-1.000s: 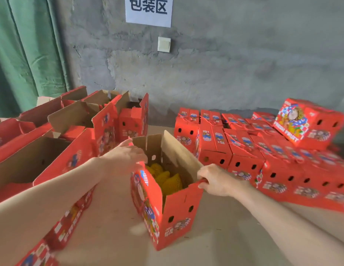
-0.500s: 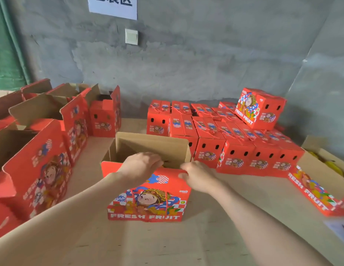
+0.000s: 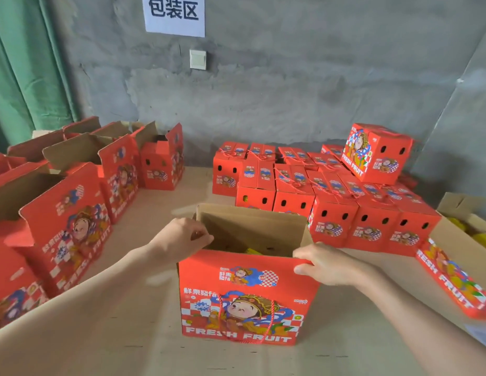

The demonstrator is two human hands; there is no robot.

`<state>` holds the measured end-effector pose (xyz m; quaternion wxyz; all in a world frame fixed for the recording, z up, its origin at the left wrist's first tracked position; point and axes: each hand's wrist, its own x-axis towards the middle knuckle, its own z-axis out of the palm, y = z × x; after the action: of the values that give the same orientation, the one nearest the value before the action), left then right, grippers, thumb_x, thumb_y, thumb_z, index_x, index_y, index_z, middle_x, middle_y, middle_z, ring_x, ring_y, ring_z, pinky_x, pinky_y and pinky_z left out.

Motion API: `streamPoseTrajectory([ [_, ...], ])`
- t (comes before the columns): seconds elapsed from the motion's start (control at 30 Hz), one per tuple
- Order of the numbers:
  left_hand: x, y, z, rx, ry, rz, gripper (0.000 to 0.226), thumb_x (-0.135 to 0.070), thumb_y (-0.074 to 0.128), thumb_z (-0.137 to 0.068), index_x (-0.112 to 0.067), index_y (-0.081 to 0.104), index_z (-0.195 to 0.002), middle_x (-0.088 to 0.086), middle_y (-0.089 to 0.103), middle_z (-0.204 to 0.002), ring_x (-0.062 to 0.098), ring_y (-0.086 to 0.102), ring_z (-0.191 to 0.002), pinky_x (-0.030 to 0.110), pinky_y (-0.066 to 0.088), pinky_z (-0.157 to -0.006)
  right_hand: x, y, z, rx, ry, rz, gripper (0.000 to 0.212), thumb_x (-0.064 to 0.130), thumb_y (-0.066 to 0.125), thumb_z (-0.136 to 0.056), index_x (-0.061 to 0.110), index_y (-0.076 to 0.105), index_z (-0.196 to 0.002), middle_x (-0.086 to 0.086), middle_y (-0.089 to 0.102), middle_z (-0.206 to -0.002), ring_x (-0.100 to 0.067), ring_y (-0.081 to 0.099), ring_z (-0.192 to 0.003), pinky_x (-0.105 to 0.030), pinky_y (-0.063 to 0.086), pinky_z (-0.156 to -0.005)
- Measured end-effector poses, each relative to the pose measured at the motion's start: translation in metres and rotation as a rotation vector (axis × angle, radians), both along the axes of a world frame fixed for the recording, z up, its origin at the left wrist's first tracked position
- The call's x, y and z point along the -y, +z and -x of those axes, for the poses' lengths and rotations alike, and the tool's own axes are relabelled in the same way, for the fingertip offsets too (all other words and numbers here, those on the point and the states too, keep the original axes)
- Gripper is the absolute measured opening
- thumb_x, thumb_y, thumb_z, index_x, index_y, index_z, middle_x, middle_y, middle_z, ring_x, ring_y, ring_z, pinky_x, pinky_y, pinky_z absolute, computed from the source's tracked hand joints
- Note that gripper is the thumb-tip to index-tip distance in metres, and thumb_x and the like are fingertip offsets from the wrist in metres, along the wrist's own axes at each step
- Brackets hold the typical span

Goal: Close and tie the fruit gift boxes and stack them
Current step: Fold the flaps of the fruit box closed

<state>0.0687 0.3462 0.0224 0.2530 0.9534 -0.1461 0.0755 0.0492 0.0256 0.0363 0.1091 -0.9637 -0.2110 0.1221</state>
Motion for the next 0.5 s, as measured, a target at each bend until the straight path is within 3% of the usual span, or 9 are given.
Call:
streamPoseTrajectory([
  [0.1, 0.031, 0.004, 0.013, -0.071, -0.094, -0.021, 0.015, -0.029, 0.064, -0.088, -0.022, 0.071, -0.077, -0.008, 0.065, -0.072, 0.001, 0.056, -0.062, 0.011, 0.041, -0.055, 0.03, 0.001, 0.014, -0.043, 0.026, -0.012, 0.034, 0.032, 0.053, -0.095, 0.012, 0.042, -0.069, 0.001, 0.041, -0.067, -0.011, 0.037, -0.059, -0.03, 0.03, -0.057],
  [0.2, 0.051, 0.006, 0.024, -0.159, -0.158, -0.004, 0.009, -0.026, 0.067, -0.086, -0.022, 0.074, -0.082, -0.01, 0.069, -0.078, -0.001, 0.061, -0.067, 0.013, 0.048, -0.063, 0.054, 0.002, 0.023, -0.093, 0.037, -0.027, 0.035, 0.03, 0.054, -0.095, 0.017, 0.041, -0.066, 0.008, 0.039, -0.065, -0.006, 0.035, -0.057, -0.027, 0.029, -0.058],
  [0.27, 0.057, 0.006, 0.03, -0.162, -0.127, 0.135, 0.009, -0.02, 0.067, -0.086, -0.02, 0.072, -0.078, -0.006, 0.07, -0.07, 0.001, 0.061, -0.058, 0.014, 0.048, -0.057, 0.065, 0.003, 0.026, -0.108, 0.03, -0.047, 0.035, 0.03, 0.056, -0.095, 0.023, 0.043, -0.063, 0.011, 0.041, -0.062, -0.004, 0.038, -0.056, -0.025, 0.031, -0.058],
  [0.33, 0.06, 0.002, 0.032, -0.022, 0.002, 0.32, 0.012, -0.013, 0.067, -0.086, -0.016, 0.071, -0.076, -0.003, 0.069, -0.063, 0.006, 0.06, -0.051, 0.012, 0.046, -0.053, 0.071, 0.006, 0.032, -0.16, 0.046, -0.081, 0.024, 0.034, 0.058, -0.094, 0.031, 0.057, -0.07, 0.016, 0.057, -0.07, -0.001, 0.053, -0.064, -0.021, 0.042, -0.063],
  [0.37, 0.06, -0.001, 0.03, 0.101, 0.099, 0.368, 0.011, -0.01, 0.066, -0.086, -0.014, 0.07, -0.077, -0.002, 0.069, -0.067, 0.007, 0.061, -0.055, 0.009, 0.045, -0.055, 0.073, 0.008, 0.035, -0.204, 0.05, -0.131, 0.016, 0.037, 0.059, -0.093, 0.032, 0.065, -0.079, 0.018, 0.064, -0.079, 0.001, 0.06, -0.074, -0.02, 0.048, -0.069],
  [0.43, 0.056, -0.01, 0.027, 0.255, 0.3, 0.447, 0.01, -0.008, 0.064, -0.087, -0.013, 0.072, -0.089, -0.001, 0.068, -0.082, 0.01, 0.061, -0.069, 0.011, 0.045, -0.064, 0.076, 0.01, 0.034, -0.233, 0.026, -0.367, 0.024, 0.044, 0.059, -0.09, 0.024, 0.074, -0.092, 0.016, 0.071, -0.095, 0.002, 0.064, -0.092, -0.016, 0.049, -0.083],
  [0.5, 0.049, -0.023, 0.021, 0.188, 0.44, 0.611, 0.017, -0.006, 0.057, -0.09, -0.009, 0.07, -0.1, 0.002, 0.067, -0.088, 0.02, 0.063, -0.078, 0.025, 0.047, -0.071, 0.084, 0.006, 0.026, -0.085, -0.099, -0.709, 0.023, 0.03, 0.054, -0.095, 0.021, 0.075, -0.091, 0.011, 0.073, -0.097, -0.004, 0.065, -0.098, -0.015, 0.048, -0.088],
])
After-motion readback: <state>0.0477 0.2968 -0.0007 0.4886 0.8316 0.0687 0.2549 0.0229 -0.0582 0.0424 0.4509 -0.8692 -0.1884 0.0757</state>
